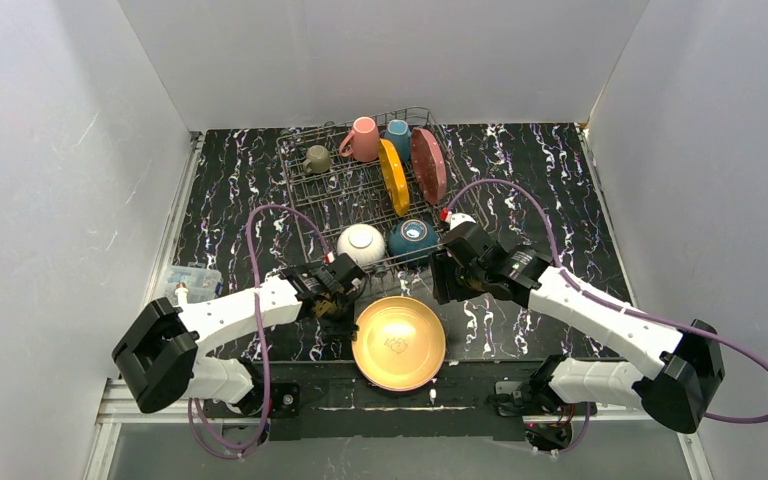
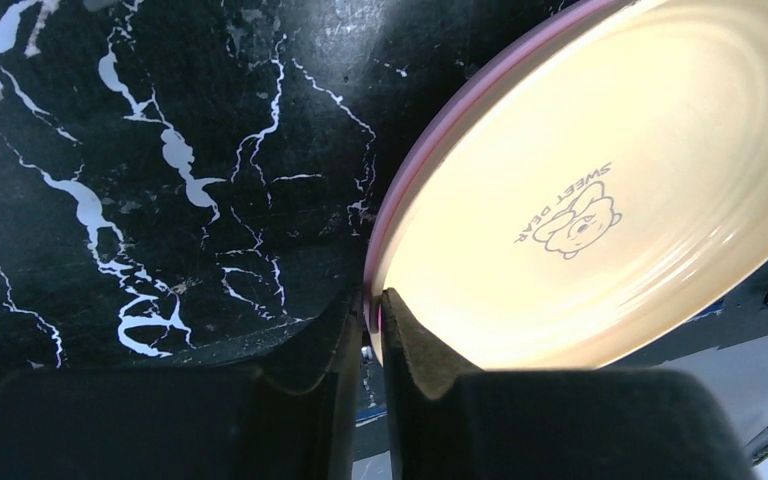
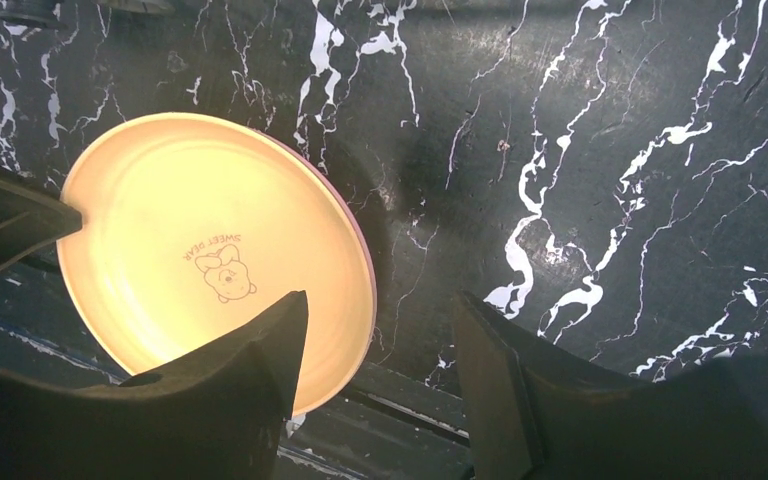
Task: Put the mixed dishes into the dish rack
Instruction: Pick up the plate from the corner of the board.
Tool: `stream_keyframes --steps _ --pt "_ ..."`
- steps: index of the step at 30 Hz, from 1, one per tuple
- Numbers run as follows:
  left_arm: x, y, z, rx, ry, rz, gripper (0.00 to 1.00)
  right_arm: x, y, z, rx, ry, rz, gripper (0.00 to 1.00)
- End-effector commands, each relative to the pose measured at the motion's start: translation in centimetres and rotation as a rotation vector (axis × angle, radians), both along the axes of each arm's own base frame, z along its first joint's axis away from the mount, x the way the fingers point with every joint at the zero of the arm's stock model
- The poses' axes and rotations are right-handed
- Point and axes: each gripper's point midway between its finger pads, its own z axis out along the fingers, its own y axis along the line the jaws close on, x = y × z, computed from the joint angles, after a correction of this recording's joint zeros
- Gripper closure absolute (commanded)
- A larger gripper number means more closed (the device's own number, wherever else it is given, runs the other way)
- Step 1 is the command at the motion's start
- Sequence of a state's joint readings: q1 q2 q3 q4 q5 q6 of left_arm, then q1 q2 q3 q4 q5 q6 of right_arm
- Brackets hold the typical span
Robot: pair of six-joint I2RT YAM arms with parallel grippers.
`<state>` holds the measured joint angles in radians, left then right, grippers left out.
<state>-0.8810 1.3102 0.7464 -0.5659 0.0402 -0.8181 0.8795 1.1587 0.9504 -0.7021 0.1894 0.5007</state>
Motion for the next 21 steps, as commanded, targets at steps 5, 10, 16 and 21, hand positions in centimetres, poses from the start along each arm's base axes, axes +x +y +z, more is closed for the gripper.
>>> stream_keyframes --steps 5,10,16,21 --pt "1.0 -0.9 1.1 -0.016 -0.045 0.000 1.00 0.4 -0.1 1.2 0.040 -0.054 -0.034 0.37" --pt "1.2 -1.1 2.6 -0.048 -0.073 -0.005 1.00 0.3 -0.3 1.9 0.054 -0.066 -0.044 0.37" --pt "1.3 -1.2 4.8 -0.080 -0.104 -0.015 1.00 0.0 -0.3 3.0 0.082 -0.072 -0.031 0.37" --pt "1.1 -1.0 7.1 -0.131 -0.147 -0.016 1.00 -1.3 0.5 3.2 0.131 -0.033 0.032 0.36"
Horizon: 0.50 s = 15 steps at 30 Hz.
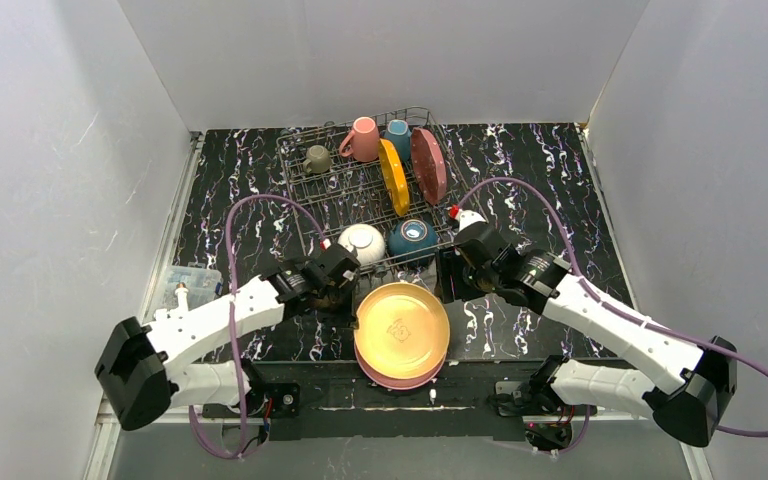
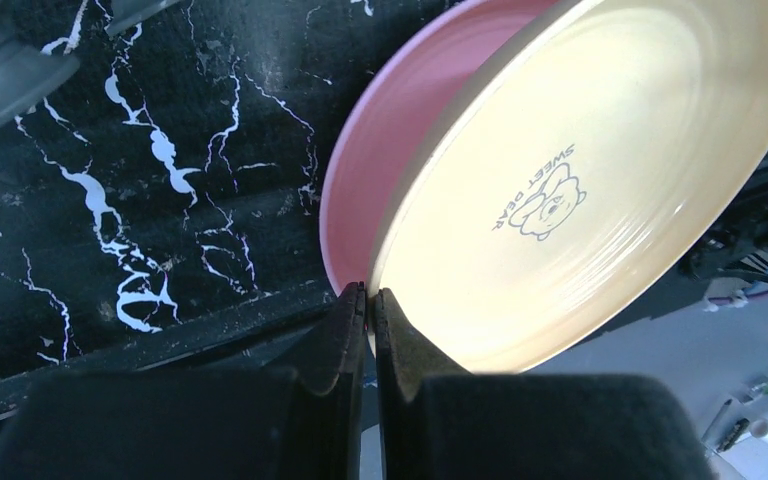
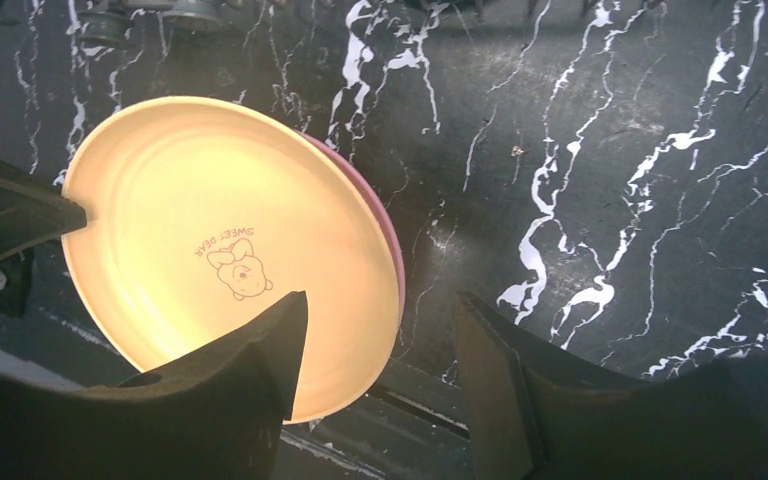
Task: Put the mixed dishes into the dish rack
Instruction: Pick up the plate from the corner of the board.
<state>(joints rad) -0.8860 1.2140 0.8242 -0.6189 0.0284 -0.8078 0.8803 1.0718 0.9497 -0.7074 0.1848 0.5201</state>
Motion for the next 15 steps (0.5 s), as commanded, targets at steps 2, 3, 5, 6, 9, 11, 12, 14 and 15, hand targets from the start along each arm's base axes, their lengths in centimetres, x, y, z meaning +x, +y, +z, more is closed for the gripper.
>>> stream_keyframes --steps 2,3,5,6,9,11,12,14,15 --pt "0.1 0.2 3.9 -0.066 -0.077 -0.008 1.00 -1.5 0.9 1.0 0.074 0.024 0.076 0.35" --pt "0.0 0.2 4.3 -0.072 -0.084 -0.011 1.00 -1.7 1.0 0.9 0.076 0.029 0.087 0.34" --pt "0.0 0.2 5.2 -0.093 -0.099 -0.019 1.00 -2.0 0.8 0.8 0.071 0.034 0.096 0.33" --pt "-0.1 0.2 5.6 -0.104 -0.106 -0.023 1.00 -2.1 0.8 0.9 0.072 0.036 0.100 0.33" --pt "-0.2 0.4 6.7 -0.124 -0.128 -0.030 1.00 -2.4 0.6 0.8 0.075 0.041 0.108 0.30" --pt "-0.3 0.4 7.4 -0.137 -0.138 -0.035 1.00 -2.8 0.5 0.9 0.085 0.045 0.115 0.29" --pt "-0.4 0.4 7.6 -0.147 -0.140 -0.037 1.00 -2.9 0.5 0.9 0.091 0.046 0.118 0.28" --pt "-0.6 0.3 8.2 -0.167 -0.145 -0.046 1.00 -3.3 0.6 0.8 0.108 0.056 0.125 0.27" --pt "-0.7 0.2 8.4 -0.178 -0.146 -0.051 1.00 -3.5 0.7 0.8 0.116 0.062 0.131 0.27"
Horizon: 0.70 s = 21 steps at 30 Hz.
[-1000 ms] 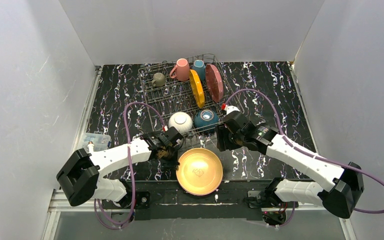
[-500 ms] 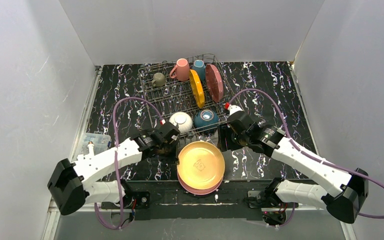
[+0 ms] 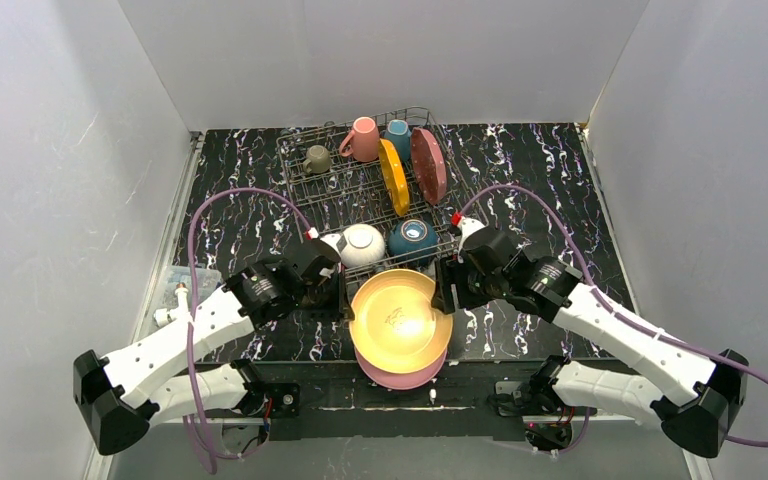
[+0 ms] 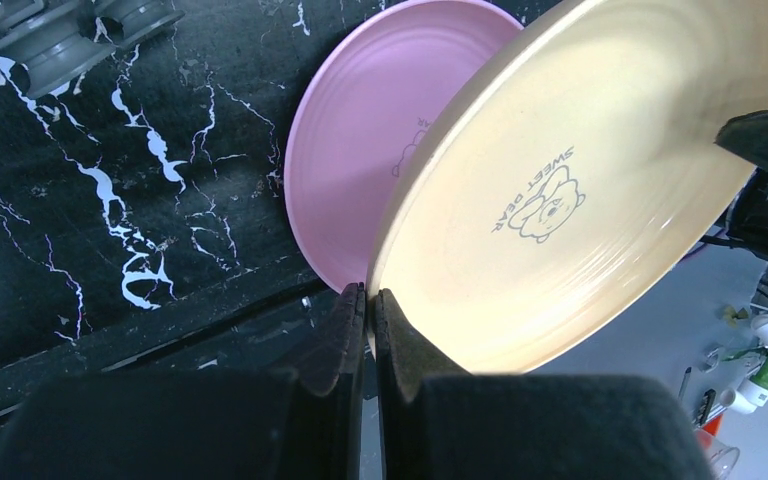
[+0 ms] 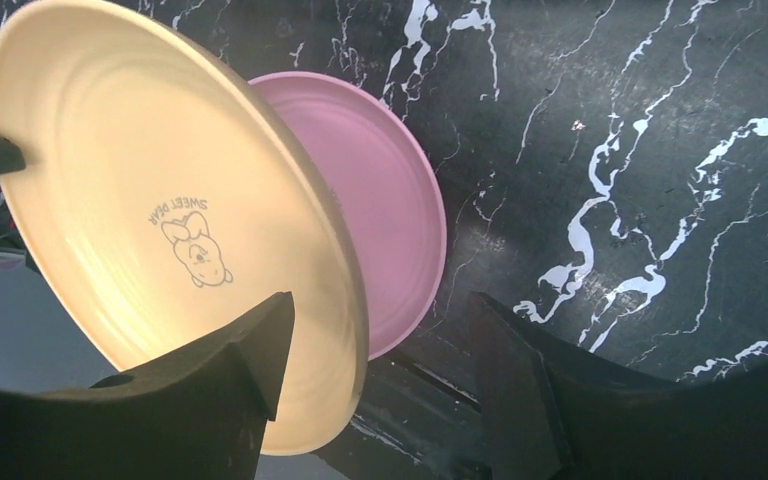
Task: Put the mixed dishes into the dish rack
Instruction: Pick up the plate from the corner of the board.
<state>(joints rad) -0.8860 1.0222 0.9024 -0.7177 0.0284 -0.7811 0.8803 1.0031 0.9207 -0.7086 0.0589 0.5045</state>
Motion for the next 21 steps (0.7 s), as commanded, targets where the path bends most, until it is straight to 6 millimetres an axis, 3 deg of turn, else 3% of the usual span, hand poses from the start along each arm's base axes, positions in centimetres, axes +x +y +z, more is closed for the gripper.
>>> stream_keyframes --steps 1,12,17,21 --pt "-0.5 -0.2 2.5 -0.061 -0.032 -0.029 1.00 -1.5 0.2 0.1 0.045 0.029 0.048 0.27" --pt "-1.3 -1.3 4.0 -0.175 -0.041 -0.073 1.00 -3.3 3.6 2.8 0.281 0.066 0.152 0.36" --pt "-1.6 -1.3 4.1 -0.193 -0.048 -0.078 1.00 -3.3 4.5 4.1 0.335 0.061 0.169 0.57" --pt "-1.5 -0.9 4.3 -0.188 -0.074 -0.082 1.00 -2.9 4.8 5.0 0.354 0.047 0.154 0.84"
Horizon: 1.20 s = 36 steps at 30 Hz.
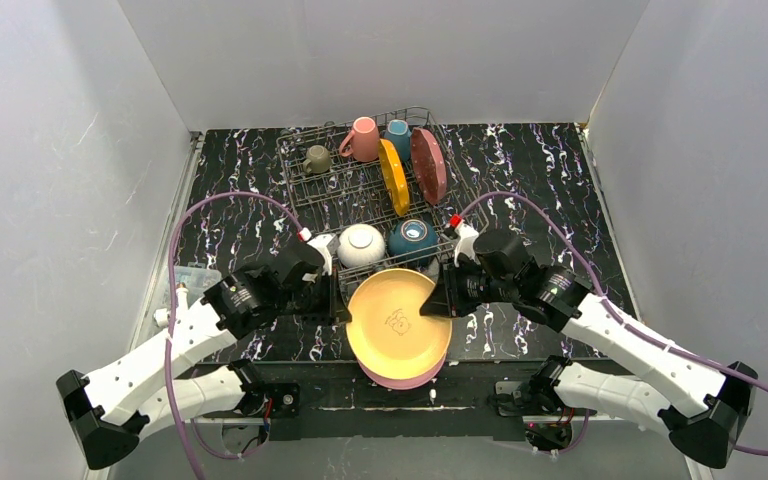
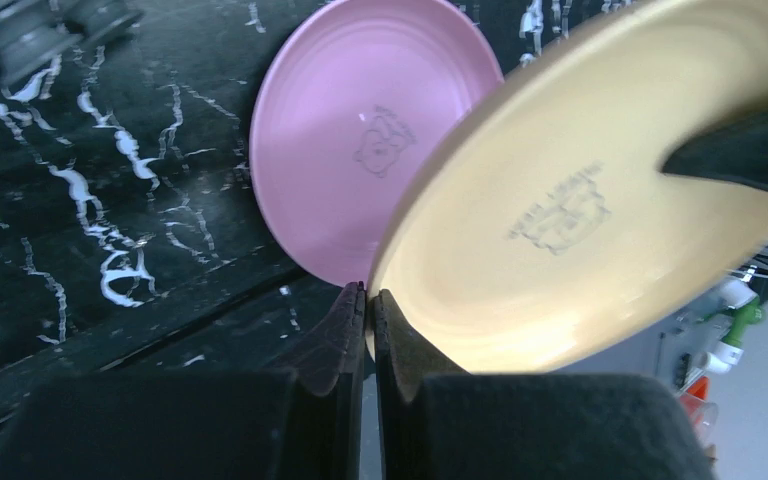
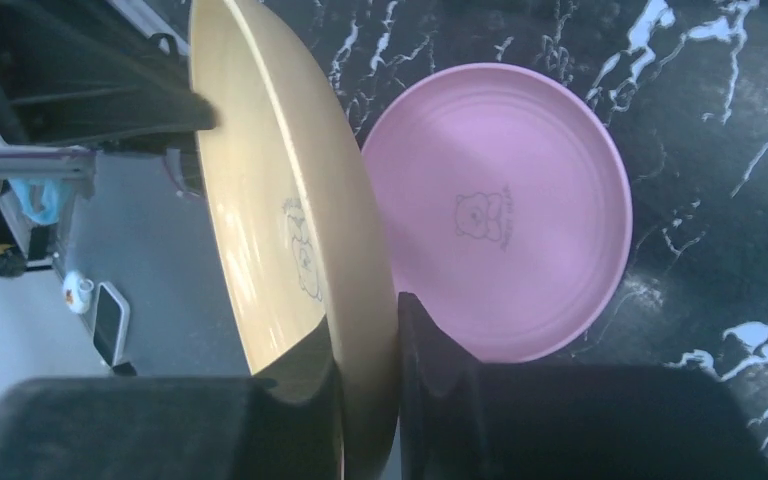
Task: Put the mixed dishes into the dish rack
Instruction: Pick up the plate from the corner of the board, then insert the plate into the dish rack.
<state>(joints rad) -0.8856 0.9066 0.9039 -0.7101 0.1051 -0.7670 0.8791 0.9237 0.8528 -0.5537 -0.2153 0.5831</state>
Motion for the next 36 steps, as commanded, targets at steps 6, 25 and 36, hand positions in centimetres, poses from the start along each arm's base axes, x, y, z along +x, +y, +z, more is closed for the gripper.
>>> stream_keyframes --steps 6,25,36 --pt "0.7 1.6 1.4 0.048 -0.090 0.011 0.85 1.8 2.0 5.2 0.120 -0.088 -0.025 0.99" --pt "3.3 9.7 3.6 0.273 -0.401 0.121 0.02 21.8 8.6 15.7 -0.386 -0.620 -0.443 0.99" --pt "3.3 11.5 1.2 0.312 -0.457 0.135 0.02 29.5 13.6 11.9 -0.527 -0.797 -0.578 0.99"
